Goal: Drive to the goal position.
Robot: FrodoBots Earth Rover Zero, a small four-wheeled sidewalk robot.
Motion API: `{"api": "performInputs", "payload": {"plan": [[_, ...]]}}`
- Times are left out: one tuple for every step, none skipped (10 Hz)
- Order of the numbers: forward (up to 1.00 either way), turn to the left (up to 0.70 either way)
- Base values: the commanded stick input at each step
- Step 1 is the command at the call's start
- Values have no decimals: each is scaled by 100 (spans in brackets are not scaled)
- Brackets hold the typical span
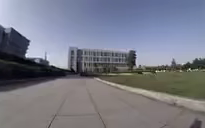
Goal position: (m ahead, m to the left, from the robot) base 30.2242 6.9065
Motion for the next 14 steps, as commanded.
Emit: {"api": "performInputs", "payload": {"plan": [[100, 40], [100, 0], [100, 0], [100, 0], [100, 24], [100, 40], [100, 27], [100, 7], [100, 16], [100, 39], [100, 13], [100, 0], [100, 0], [100, 9]]}}
